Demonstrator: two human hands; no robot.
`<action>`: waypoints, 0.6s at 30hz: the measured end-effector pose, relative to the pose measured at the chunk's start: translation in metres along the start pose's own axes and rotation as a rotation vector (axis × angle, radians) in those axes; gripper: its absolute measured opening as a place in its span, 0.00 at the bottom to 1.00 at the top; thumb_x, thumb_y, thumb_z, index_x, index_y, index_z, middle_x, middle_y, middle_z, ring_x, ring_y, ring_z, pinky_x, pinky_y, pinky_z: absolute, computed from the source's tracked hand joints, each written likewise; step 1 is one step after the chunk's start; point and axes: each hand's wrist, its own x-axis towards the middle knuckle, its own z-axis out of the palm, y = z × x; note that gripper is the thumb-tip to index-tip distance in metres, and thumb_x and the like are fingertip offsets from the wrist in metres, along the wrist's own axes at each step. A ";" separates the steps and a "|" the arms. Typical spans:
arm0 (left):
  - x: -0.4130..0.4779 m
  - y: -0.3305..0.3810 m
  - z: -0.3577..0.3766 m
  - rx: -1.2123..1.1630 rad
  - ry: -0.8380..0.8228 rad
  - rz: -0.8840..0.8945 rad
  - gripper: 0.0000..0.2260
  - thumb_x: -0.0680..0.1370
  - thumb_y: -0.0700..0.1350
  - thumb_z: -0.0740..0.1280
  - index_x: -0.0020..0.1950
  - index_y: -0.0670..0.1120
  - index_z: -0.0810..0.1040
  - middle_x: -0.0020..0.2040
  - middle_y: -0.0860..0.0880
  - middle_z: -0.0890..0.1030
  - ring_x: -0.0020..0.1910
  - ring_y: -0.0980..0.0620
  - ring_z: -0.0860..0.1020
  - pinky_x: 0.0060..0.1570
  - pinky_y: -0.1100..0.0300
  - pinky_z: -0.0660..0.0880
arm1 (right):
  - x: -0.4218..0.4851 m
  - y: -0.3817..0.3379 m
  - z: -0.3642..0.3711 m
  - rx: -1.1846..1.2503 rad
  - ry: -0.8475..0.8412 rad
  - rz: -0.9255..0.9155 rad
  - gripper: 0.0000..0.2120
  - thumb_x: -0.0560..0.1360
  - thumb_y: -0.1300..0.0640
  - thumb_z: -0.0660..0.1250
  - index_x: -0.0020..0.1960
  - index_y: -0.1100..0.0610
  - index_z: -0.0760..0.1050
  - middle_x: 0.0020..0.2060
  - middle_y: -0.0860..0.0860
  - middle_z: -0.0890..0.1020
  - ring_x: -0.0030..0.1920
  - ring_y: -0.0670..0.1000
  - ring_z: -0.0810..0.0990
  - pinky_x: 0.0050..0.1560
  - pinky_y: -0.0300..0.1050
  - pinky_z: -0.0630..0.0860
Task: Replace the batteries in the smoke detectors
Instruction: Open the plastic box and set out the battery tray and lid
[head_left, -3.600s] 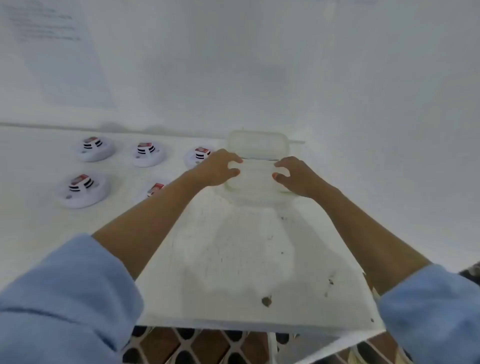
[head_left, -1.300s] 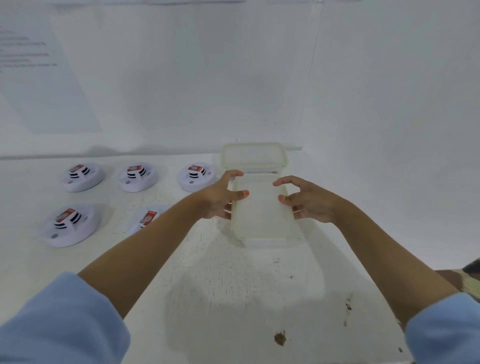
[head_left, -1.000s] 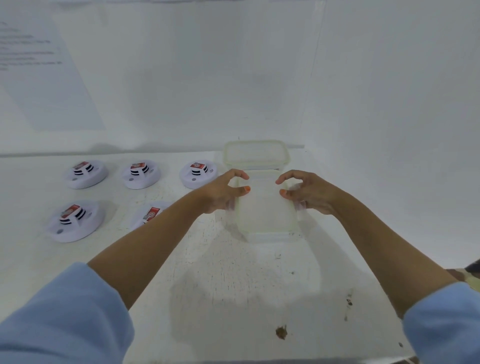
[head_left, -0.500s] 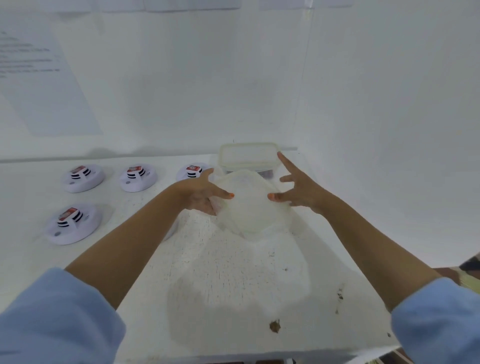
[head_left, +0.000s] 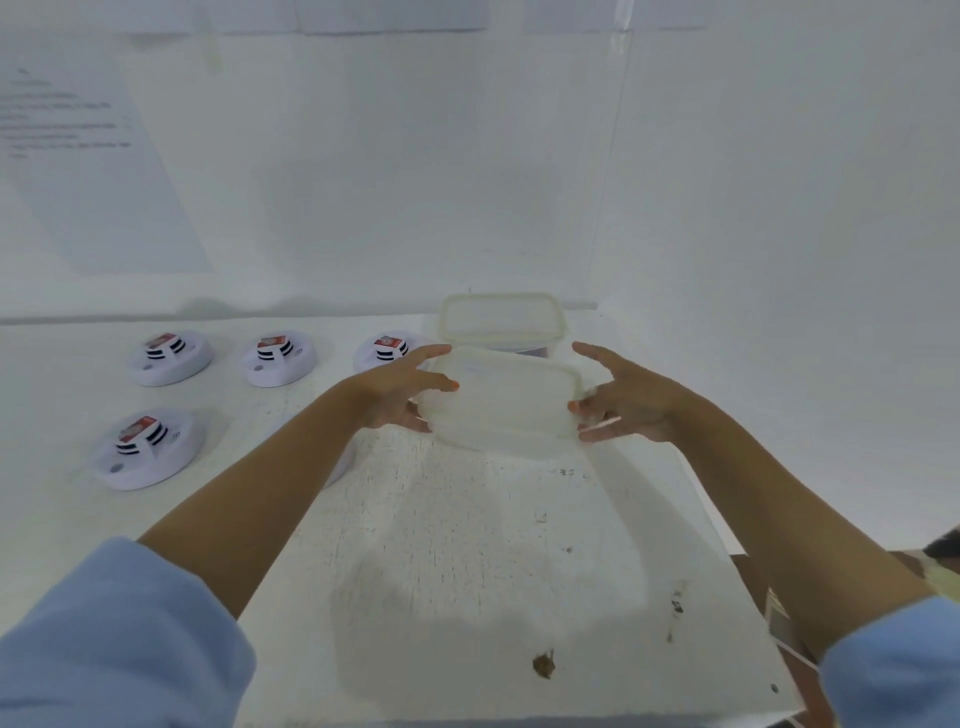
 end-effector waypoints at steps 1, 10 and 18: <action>0.000 0.000 -0.001 -0.023 -0.019 -0.010 0.26 0.76 0.37 0.66 0.70 0.57 0.65 0.69 0.46 0.65 0.59 0.40 0.72 0.52 0.47 0.76 | 0.004 0.000 -0.001 0.046 0.047 -0.021 0.37 0.71 0.71 0.66 0.73 0.48 0.57 0.36 0.56 0.76 0.37 0.52 0.76 0.43 0.50 0.80; 0.000 -0.001 0.004 -0.062 0.059 0.024 0.25 0.76 0.37 0.65 0.69 0.56 0.66 0.70 0.45 0.65 0.64 0.39 0.69 0.46 0.49 0.77 | 0.026 -0.002 -0.005 0.030 0.247 -0.112 0.25 0.69 0.70 0.69 0.64 0.58 0.70 0.36 0.54 0.75 0.34 0.50 0.73 0.41 0.43 0.74; -0.019 0.003 -0.010 0.077 0.174 0.204 0.24 0.73 0.29 0.64 0.65 0.48 0.70 0.49 0.45 0.73 0.48 0.48 0.75 0.47 0.58 0.76 | 0.021 -0.010 -0.017 0.254 0.128 -0.111 0.28 0.68 0.75 0.67 0.63 0.55 0.69 0.35 0.55 0.76 0.31 0.51 0.72 0.35 0.42 0.70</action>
